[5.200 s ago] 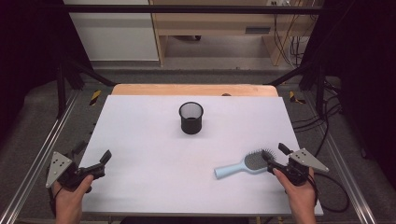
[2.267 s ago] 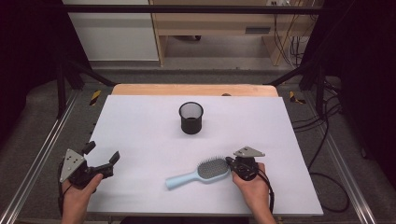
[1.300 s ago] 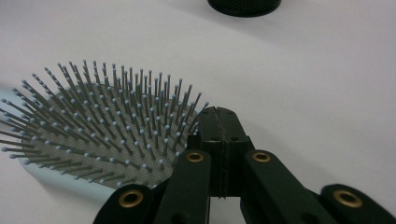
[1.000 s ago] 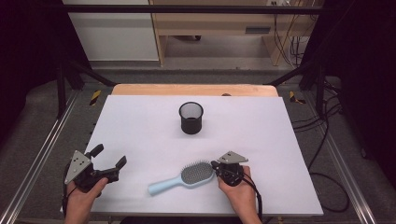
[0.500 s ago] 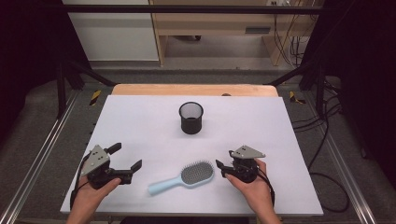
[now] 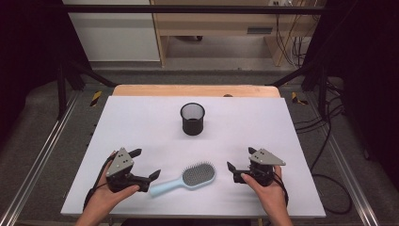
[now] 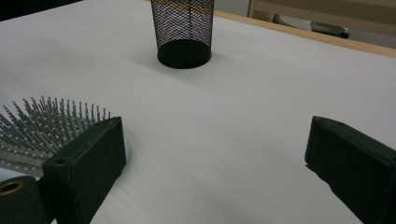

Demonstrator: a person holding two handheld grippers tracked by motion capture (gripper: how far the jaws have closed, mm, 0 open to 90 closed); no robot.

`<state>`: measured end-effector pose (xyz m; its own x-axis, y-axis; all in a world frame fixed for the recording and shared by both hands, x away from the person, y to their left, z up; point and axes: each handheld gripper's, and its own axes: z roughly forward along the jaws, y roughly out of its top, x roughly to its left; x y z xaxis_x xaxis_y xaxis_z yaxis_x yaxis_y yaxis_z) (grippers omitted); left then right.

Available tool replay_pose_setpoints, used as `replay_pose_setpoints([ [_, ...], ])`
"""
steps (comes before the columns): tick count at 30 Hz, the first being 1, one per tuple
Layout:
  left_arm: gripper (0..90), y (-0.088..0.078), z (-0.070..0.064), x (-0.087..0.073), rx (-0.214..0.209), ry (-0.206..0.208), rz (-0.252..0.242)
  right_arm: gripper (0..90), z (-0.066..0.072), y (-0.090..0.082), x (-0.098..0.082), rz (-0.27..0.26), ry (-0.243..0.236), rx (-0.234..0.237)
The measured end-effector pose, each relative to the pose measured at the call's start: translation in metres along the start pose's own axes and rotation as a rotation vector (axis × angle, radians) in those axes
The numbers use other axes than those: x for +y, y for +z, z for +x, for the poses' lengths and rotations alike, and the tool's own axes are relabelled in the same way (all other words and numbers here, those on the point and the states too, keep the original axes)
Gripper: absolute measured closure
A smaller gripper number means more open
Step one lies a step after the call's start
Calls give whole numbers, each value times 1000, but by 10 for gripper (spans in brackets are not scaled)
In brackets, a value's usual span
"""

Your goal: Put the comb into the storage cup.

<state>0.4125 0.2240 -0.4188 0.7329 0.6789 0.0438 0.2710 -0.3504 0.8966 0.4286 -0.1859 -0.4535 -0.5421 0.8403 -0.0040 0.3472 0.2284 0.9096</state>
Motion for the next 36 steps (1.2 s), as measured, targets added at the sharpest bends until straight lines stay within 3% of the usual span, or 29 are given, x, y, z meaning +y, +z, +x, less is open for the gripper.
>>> replay_pose_setpoints([
  [7, 26, 12, -11, -1, -25, 28, 38, 56, -1, -1, -2, 13, 9, -10],
  [10, 35, 16, -15, -2, -64, 55, 75, 60, -2, 0, -2, 12, 38, -4],
  [21, 131, 44, -32, -13, -155, 112, 189, 66, 1, 1, -3, 26, 23, -3],
  [28, 275, 62, -34, -18, -194, 125, 269, 68, 0, 2, -4, 38, 20, -1],
  [30, 371, 64, -34, -18, -207, 125, 290, 68, 0, 2, -4, 39, 16, 0],
  [36, 439, 69, -34, -18, -227, 134, 335, 70, -1, 2, -5, 44, 15, 0],
])
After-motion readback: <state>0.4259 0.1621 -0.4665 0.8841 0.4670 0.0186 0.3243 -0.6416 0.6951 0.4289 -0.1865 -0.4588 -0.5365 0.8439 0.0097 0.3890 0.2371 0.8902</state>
